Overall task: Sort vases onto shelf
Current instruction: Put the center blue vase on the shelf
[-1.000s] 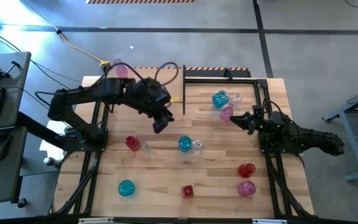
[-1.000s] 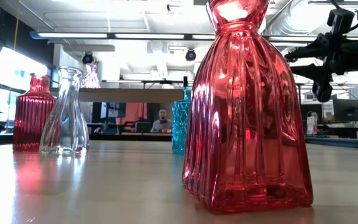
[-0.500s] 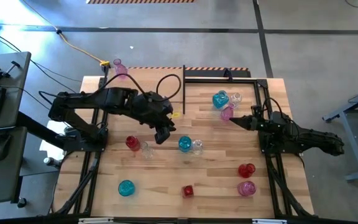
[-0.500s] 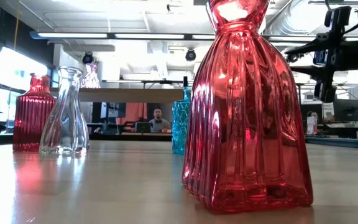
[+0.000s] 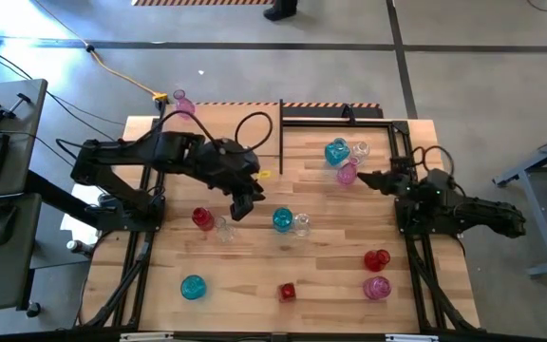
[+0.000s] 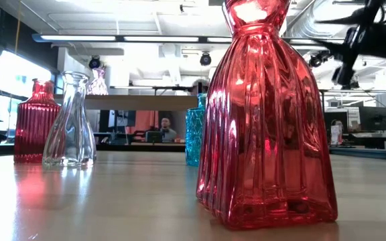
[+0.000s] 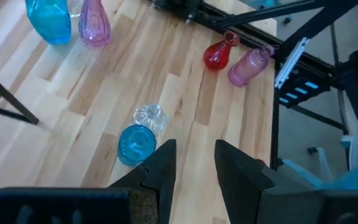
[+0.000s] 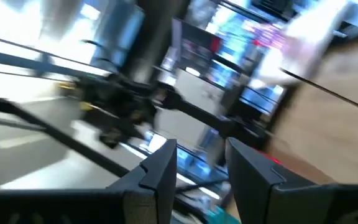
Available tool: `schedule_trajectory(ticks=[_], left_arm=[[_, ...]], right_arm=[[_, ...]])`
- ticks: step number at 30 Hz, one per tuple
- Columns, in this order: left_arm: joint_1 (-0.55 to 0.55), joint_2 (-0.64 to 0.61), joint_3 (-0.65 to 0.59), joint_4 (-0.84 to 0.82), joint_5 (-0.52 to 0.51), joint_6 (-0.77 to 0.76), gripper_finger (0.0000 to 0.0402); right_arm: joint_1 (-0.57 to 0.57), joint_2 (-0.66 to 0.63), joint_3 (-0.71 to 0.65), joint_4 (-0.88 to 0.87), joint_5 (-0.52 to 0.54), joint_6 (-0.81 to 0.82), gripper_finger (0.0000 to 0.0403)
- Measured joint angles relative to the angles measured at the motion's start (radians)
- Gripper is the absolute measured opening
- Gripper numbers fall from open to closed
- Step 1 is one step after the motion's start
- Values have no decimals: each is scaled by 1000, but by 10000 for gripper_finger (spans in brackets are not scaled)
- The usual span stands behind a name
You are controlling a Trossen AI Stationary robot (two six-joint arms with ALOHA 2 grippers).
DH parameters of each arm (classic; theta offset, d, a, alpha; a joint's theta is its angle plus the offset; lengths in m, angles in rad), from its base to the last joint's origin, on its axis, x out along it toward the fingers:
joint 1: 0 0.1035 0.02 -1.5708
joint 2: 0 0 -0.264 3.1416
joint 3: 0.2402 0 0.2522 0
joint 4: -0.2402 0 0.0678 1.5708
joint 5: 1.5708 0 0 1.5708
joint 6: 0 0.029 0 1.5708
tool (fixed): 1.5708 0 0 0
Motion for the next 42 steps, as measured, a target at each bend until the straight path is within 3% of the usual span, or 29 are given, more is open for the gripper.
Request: schedule_trajectory(ticks=[14, 22, 30, 36, 42], left_arm=[[45, -101, 0, -76, -2, 88, 101], [71, -121, 0, -78, -3, 156, 101], [101, -121, 0, -80, -4, 175, 101], [112, -121, 0, -80, -3, 157, 101], [112, -121, 0, -80, -3, 120, 101]], right_arm=[[0, 35, 0, 186, 79, -69, 117], [-3, 39, 0, 255, 81, -372, 117], [-5, 39, 0, 252, 90, -864, 117], [-5, 39, 0, 201, 207, -888, 117], [-5, 39, 0, 150, 257, -1006, 117]])
